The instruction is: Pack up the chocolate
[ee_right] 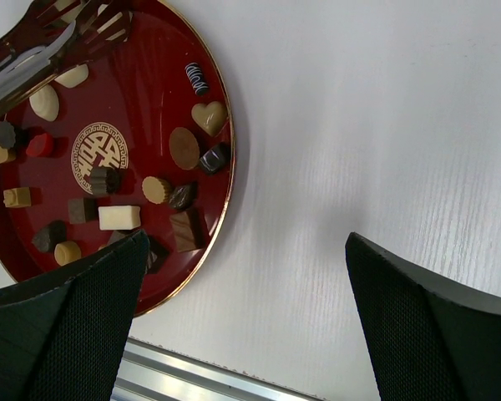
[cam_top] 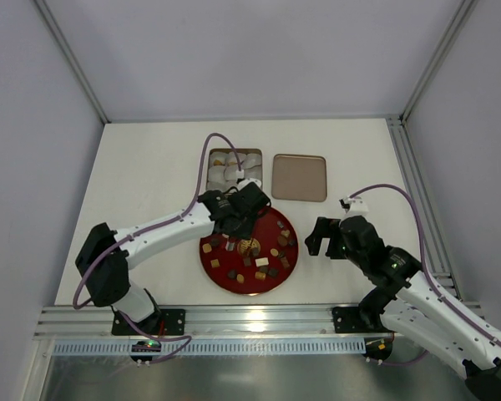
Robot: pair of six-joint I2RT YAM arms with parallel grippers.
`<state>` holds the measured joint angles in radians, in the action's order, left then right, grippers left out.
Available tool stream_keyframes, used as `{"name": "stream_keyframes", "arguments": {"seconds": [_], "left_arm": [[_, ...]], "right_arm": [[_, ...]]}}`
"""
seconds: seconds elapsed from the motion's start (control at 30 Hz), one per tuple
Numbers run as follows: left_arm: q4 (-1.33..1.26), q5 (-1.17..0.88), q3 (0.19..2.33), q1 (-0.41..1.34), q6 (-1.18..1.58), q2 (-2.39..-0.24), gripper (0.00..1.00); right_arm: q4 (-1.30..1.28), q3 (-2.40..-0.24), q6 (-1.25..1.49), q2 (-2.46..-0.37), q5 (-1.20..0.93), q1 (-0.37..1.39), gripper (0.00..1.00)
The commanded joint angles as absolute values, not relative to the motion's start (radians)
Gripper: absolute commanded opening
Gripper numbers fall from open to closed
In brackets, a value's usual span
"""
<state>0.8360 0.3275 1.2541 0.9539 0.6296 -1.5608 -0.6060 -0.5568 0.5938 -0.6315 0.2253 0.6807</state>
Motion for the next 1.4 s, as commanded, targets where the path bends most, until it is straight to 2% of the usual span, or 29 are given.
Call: {"name": "stream_keyframes", "arguments": {"seconds": [0.0,0.5,0.8,1.03,1.37], "left_arm": [[0.778,0.38,1.252,0.966,0.658,-1.571,0.43],[0.758,0.407,1.243,0.98,0.666,-1.614,0.39],[0.772,0.419,1.252,0.98,0.661,-1.62,0.31],[0.824,0.417,1.276,0.992,0.646,-1.595,0.27],[0.871,0.354,1.282,0.996,0.64,-1.499,0.27]], "right_arm": [[-0.569,-0.551,0.606,-0.615,0.244,0.681,1.0],[-0.555,-0.537,0.606,-0.62,0.242,0.681,1.0],[-0.552,-0.535,0.604,-0.62,0.242,0.681,1.0],[-0.552,-0.537,0.604,-0.624,0.242,0.681,1.0],[-0.546,-0.535,0.604,-0.635,0.241,0.681,1.0]]}}
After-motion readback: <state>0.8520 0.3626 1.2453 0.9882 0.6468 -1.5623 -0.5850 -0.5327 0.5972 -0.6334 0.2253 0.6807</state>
